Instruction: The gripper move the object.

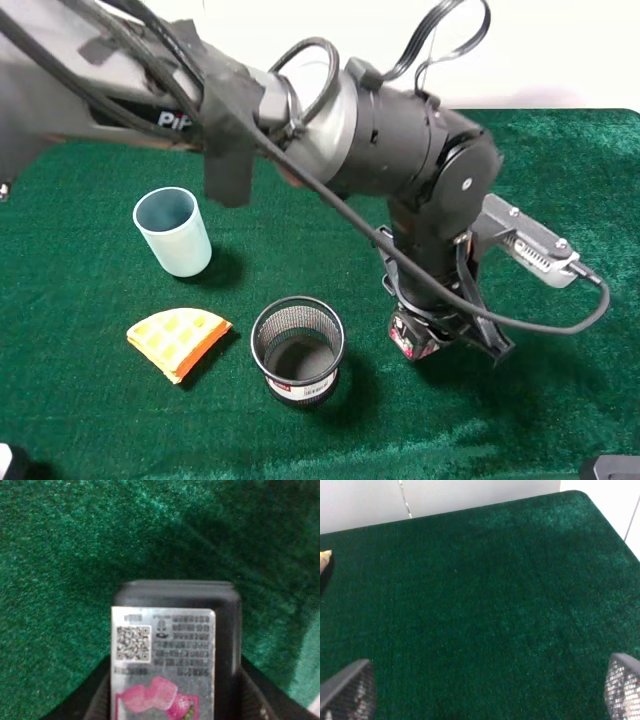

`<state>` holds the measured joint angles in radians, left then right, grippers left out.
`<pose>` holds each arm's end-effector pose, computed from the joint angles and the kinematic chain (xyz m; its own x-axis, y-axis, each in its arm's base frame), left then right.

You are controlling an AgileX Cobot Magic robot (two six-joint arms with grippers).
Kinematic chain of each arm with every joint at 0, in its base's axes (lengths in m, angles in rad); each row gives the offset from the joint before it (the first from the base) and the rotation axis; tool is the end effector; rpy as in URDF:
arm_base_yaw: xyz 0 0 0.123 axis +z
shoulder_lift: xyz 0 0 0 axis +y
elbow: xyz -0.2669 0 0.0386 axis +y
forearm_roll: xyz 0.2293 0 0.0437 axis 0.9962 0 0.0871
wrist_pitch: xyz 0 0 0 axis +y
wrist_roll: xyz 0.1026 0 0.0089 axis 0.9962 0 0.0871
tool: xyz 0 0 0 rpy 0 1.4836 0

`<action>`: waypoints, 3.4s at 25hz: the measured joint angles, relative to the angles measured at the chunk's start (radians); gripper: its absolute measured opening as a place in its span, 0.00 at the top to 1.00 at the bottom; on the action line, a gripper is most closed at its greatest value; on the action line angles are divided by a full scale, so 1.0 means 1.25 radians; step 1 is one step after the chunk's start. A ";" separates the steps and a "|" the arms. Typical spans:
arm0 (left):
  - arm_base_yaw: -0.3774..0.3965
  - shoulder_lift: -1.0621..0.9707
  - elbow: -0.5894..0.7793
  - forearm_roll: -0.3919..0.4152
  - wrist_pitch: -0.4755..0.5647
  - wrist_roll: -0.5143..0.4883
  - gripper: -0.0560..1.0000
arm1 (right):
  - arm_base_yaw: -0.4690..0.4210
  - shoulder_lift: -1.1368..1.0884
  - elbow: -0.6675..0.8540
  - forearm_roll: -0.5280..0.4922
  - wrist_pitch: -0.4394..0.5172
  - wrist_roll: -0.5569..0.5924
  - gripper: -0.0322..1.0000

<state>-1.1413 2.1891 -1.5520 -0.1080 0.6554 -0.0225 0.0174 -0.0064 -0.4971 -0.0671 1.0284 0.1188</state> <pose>0.1743 -0.3969 0.1209 -0.4853 0.8007 -0.3513 0.8697 0.4833 -0.0998 0.0059 -0.0058 0.2653 -0.4185 0.0766 -0.9050 0.0701 0.9962 0.0519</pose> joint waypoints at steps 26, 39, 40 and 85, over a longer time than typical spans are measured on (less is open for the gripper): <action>-0.005 0.001 0.081 0.000 -0.087 0.092 0.50 | 0.000 0.000 0.000 0.000 0.000 0.000 0.30; -0.005 0.001 0.081 0.000 -0.113 0.092 0.09 | 0.000 0.000 0.000 0.000 0.000 0.000 0.30; -0.005 0.001 0.081 0.000 -0.114 0.092 0.08 | 0.000 0.000 0.000 0.000 0.000 0.000 0.30; 0.172 -0.368 0.057 0.006 0.161 0.087 0.06 | 0.000 0.000 0.000 0.002 0.000 0.000 0.30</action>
<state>-0.9269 1.7291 -1.4809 -0.1005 0.8572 0.0861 0.0174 -0.0064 -0.4971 -0.0647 1.0284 0.1188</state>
